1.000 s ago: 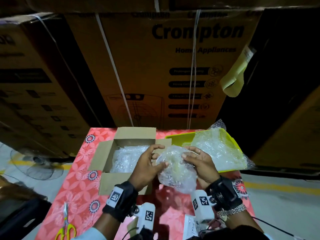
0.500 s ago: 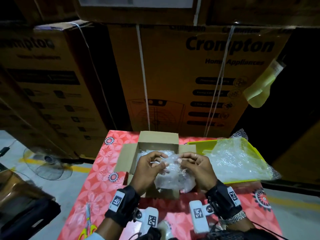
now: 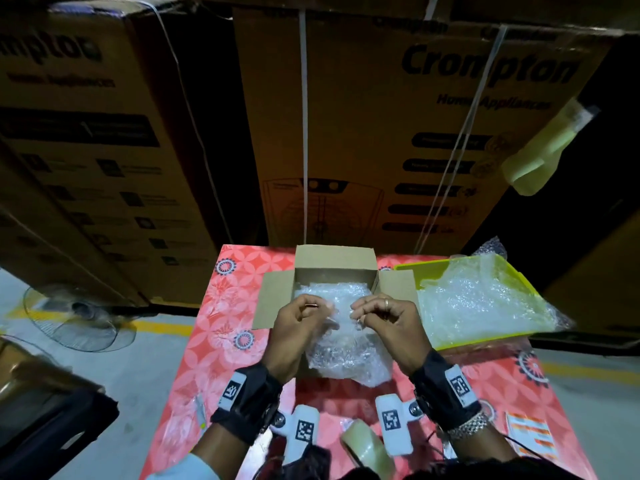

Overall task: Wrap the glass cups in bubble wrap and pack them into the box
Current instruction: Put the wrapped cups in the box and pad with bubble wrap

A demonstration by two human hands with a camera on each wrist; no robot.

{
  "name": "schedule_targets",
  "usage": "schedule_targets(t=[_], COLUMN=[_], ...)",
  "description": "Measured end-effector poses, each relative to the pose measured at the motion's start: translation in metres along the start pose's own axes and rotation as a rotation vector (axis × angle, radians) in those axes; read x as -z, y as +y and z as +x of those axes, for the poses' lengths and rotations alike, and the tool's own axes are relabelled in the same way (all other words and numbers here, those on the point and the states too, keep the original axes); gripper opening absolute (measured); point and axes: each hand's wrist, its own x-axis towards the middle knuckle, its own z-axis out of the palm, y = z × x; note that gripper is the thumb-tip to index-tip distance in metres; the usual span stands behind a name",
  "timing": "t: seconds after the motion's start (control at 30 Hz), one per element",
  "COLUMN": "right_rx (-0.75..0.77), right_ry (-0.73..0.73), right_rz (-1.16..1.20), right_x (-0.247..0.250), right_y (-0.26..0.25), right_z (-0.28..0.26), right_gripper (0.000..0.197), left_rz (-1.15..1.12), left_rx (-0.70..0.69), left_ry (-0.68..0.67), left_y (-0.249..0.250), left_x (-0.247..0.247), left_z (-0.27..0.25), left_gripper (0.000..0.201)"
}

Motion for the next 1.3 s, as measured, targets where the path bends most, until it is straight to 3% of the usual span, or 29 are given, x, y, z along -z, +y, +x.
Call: schedule_targets(t=[0.07, 0.13, 0.23, 0.27, 0.37, 0.47, 0.57, 0.77, 0.93, 1.1, 1.2, 1.3], right_rx=[0.004, -0.022, -0.100, -0.117, -0.073, -0.073, 0.005, 0.051, 0.057, -0.041, -0.108, -0.067], right_ry=[0.019, 0.067, 0.137, 0.156, 0.203, 0.200, 0.213, 0.215, 0.175, 0.154, 0.110, 0.082], right_rz=[-0.007, 0.006, 0.070, 0.080, 0.064, 0.058, -0.012, 0.048, 0.078, 0.157, 0.143, 0.036], right_x=[-0.008, -0.015, -0.024, -0.027, -0.034, -0.038, -0.038, -0.027, -0.007, 0.017, 0.032, 0.042], right_y=[0.002, 0.004, 0.008, 0.008, 0.009, 0.004, 0.004, 0.011, 0.011, 0.007, 0.007, 0.002], right_z=[-0.003, -0.006, -0.011, -0.012, -0.013, -0.016, -0.016, -0.015, -0.013, -0.009, -0.006, -0.006], right_gripper=[0.012, 0.007, 0.039, 0.041, 0.015, 0.011, 0.019, 0.020, 0.005, 0.035, 0.022, 0.017], left_rz=[0.044, 0.113, 0.162, 0.153, 0.168, 0.165, 0.171, 0.046, 0.011, 0.034, 0.058, 0.051], left_rx=[0.030, 0.025, 0.036, 0.043, 0.027, -0.032, -0.094, 0.016, -0.024, -0.041, -0.055, -0.037], left_ry=[-0.050, -0.095, -0.109, -0.101, -0.115, -0.176, -0.171, -0.117, -0.103, -0.063, -0.064, -0.019], left_y=[-0.004, -0.004, 0.000, 0.001, 0.004, 0.006, 0.009, 0.003, 0.002, -0.003, -0.003, -0.007], left_x=[0.012, 0.021, 0.032, 0.035, 0.041, 0.043, 0.042, 0.031, 0.010, -0.012, -0.024, -0.033], left_z=[0.002, 0.003, 0.008, 0.010, 0.012, 0.013, 0.012, 0.018, 0.016, 0.018, 0.015, 0.015], left_gripper=[0.046, 0.048, 0.040, 0.040, 0.036, 0.021, 0.015, 0.028, 0.006, 0.034, 0.024, 0.025])
